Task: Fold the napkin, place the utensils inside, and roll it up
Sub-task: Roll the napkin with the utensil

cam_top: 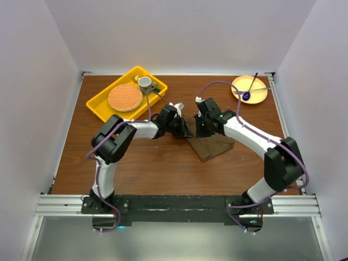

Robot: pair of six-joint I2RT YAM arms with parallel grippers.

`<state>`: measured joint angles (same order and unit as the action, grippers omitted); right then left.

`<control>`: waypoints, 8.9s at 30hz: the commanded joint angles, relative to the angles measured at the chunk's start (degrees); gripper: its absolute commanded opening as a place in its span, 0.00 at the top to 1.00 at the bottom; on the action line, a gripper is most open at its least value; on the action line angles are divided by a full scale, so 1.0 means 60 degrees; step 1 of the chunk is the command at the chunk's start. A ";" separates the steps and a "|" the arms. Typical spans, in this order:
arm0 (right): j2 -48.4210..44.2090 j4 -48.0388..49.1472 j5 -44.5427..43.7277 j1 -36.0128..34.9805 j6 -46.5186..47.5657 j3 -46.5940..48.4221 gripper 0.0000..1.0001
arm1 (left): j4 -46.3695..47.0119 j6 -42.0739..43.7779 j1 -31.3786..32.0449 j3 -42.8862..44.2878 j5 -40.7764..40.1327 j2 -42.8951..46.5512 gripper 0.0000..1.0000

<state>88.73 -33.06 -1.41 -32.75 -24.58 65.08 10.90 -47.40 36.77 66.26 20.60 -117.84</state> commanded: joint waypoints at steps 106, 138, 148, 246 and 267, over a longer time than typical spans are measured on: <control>0.2922 0.1716 0.0206 -0.0371 0.0830 -0.1706 1.00 | -0.2843 0.0711 -0.0768 -0.1533 -0.2120 0.4522 0.50; 0.3098 0.1906 0.0367 -0.0400 0.0874 -0.1501 1.00 | 0.2110 -0.5299 -0.0504 -0.3807 -0.3741 0.1961 0.52; 0.3156 0.1921 0.0352 -0.0400 0.0874 -0.1442 1.00 | 0.1890 -0.5796 -0.0416 -0.3660 -0.4122 0.1330 0.61; 0.2438 0.4851 0.1635 -0.2879 0.0302 -0.2307 1.00 | -0.1024 -0.1154 -0.0519 -0.5477 -0.3404 0.8021 0.52; 0.5778 0.2831 0.8438 0.0903 0.0566 -0.0110 1.00 | 0.1274 -0.0201 -0.0694 -0.5215 -0.1998 0.6226 0.74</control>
<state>119.39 -0.91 55.64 -28.36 -27.59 63.13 10.28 -48.71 33.28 32.86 5.08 -75.44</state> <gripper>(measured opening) 0.104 0.287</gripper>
